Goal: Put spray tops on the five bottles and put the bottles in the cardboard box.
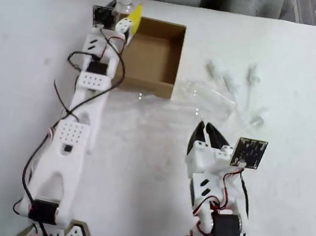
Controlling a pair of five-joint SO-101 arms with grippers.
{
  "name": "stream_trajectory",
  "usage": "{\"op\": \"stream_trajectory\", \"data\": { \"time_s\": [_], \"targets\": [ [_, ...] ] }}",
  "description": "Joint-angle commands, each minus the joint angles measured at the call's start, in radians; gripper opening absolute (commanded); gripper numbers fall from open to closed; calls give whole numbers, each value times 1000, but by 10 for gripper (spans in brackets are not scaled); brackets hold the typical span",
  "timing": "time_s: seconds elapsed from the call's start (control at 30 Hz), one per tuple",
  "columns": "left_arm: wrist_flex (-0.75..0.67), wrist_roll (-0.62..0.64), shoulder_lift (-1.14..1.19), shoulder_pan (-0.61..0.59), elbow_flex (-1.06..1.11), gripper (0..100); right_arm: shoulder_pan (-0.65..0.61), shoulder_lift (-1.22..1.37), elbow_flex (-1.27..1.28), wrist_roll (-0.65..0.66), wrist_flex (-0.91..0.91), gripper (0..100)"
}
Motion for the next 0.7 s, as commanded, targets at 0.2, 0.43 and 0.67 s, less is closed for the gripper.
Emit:
{"op": "stream_trajectory", "data": {
  "time_s": [0.2, 0.43, 0.67],
  "targets": [
    [-15, 11, -27, -19, -83, 249, 1, -7, 9, 11, 2, 52],
    [137, 14, -110, -28, -83, 249, 1, -10, 9, 11, 2, 52],
    [97, 75, -137, -33, -81, 249, 1, -10, 9, 11, 1, 52]
  ]
}}
